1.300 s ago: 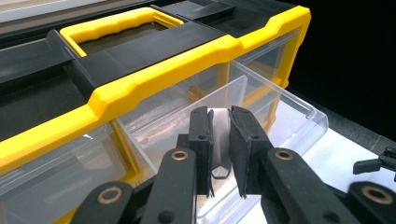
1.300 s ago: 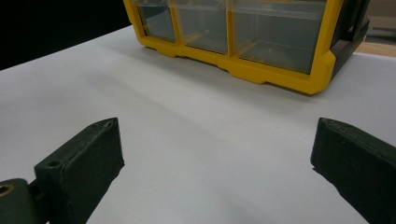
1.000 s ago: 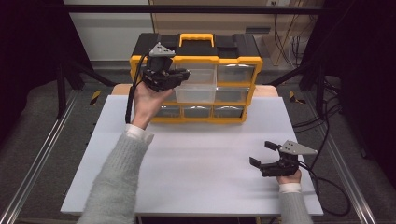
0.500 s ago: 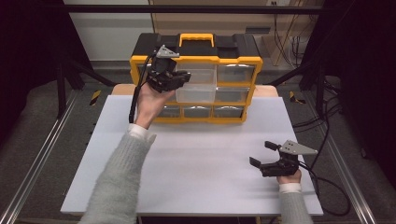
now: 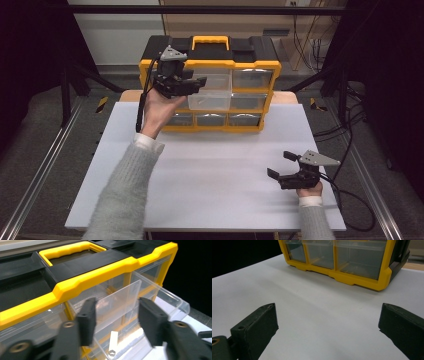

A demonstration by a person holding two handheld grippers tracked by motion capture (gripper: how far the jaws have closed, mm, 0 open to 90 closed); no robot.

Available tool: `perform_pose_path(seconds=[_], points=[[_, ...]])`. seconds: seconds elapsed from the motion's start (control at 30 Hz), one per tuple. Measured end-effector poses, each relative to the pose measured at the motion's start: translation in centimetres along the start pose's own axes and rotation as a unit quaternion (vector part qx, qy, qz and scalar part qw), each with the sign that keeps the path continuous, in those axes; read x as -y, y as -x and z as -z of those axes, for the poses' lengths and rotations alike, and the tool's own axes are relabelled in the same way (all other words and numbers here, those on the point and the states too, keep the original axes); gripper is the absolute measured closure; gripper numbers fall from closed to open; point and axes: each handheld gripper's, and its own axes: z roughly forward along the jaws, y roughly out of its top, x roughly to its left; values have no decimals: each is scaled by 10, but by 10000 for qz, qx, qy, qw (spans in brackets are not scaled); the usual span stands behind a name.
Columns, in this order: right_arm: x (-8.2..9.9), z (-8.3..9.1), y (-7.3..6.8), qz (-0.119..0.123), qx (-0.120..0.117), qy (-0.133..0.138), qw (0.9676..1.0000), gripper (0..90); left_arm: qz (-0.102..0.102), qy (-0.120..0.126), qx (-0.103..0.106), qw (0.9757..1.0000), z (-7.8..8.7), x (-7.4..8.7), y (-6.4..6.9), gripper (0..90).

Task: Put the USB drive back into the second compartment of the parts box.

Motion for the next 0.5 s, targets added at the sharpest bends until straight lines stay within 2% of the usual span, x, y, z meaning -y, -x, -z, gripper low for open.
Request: perform_pose_path(seconds=[0.07, 0.17, 0.4, 0.5], points=[[0, 0, 0, -1, 3, 1, 10000, 27, -28, 116, -29, 9999, 3, 1, 1, 379], [0, 0, 0, -2, 5, 0, 10000, 27, 76, 305, 14, 9995, 9, 3, 1, 283], [0, 0, 0, -4, 2, 5, 10000, 27, 27, 468, -22, 9989, 22, 9, 0, 57], [0, 0, 0, -4, 1, 2, 10000, 27, 6, 595, 12, 9982, 31, 12, -2, 20]])
